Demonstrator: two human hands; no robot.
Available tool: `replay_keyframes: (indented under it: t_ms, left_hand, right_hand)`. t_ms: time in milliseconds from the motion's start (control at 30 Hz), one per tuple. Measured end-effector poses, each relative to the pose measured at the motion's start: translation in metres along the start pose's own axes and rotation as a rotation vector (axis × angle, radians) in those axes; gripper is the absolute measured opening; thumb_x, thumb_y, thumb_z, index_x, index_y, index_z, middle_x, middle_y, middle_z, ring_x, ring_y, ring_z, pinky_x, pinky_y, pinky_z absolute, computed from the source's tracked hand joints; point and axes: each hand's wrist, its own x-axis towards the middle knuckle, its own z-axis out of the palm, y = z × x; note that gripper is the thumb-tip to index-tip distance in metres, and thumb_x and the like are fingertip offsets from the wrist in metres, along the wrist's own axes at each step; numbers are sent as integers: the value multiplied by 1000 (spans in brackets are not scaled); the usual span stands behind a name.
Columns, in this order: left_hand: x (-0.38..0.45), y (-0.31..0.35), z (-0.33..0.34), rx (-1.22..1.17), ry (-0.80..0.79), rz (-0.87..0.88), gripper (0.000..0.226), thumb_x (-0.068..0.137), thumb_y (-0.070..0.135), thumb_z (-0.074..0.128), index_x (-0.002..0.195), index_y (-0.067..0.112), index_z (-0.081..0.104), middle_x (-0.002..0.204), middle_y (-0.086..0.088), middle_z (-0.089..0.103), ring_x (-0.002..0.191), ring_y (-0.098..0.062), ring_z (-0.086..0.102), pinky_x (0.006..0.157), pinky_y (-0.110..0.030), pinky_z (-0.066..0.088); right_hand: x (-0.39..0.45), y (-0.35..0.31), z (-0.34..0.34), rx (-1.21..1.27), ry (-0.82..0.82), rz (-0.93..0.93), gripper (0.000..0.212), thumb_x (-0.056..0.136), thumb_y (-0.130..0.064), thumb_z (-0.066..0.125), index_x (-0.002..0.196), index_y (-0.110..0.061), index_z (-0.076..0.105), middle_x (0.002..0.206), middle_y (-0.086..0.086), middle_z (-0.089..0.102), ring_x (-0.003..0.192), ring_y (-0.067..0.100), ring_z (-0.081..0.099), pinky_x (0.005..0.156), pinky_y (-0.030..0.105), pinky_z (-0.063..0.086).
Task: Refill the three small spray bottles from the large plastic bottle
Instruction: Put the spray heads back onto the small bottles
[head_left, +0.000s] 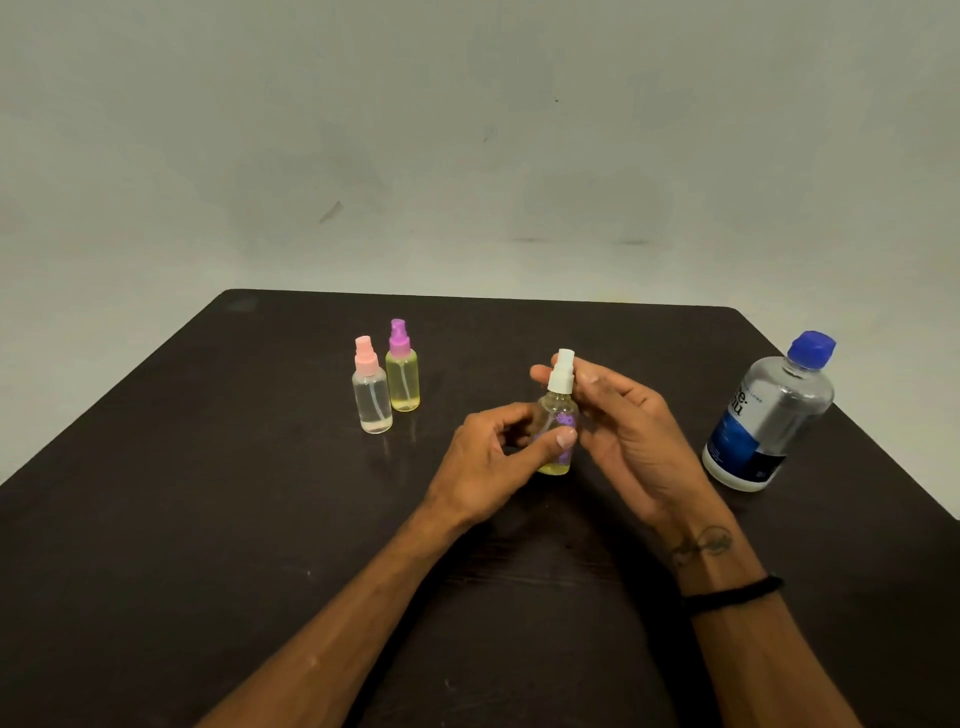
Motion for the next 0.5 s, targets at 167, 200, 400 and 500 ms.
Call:
replay_keyframes:
  t_ms: [167,200,400,500]
  left_hand:
    - [0,1,-2,-39,-38,-19,27,96,36,75,118,21,76,106,-5,79,102,-30,74,95,-55,58]
    - [0,2,-2,-43,-43,-21,27,96,36,75,118,21,76,106,-5,79,102,-31,74,95,-55,57]
    - [-1,1,-1,-45,-81,-24,40,89,52,74,118,24,76,104,-4,79,101,-31,74,93,-57,58]
    - [0,0,0,-51,-94,-8,38,91,51,73,119,25,76,103,-10,77,100,-38,71,93,-60,56]
  right_hand:
    - [0,2,1,-16,66,-27,26,101,-8,58,124,-7,71,120,18,76,114,28,73,97,43,61]
    - [0,2,1,-11,80,-31,27,98,-9,62,123,-7,72,119,18,76,113,27,74,96,43,62]
    - [2,5,1,-55,175,-79,39,72,-12,81,111,-9,76,108,10,80,103,23,77,83,33,64]
    - [2,4,1,-28,139,-54,48,77,-18,79,123,-8,72,115,10,78,112,23,74,93,39,62]
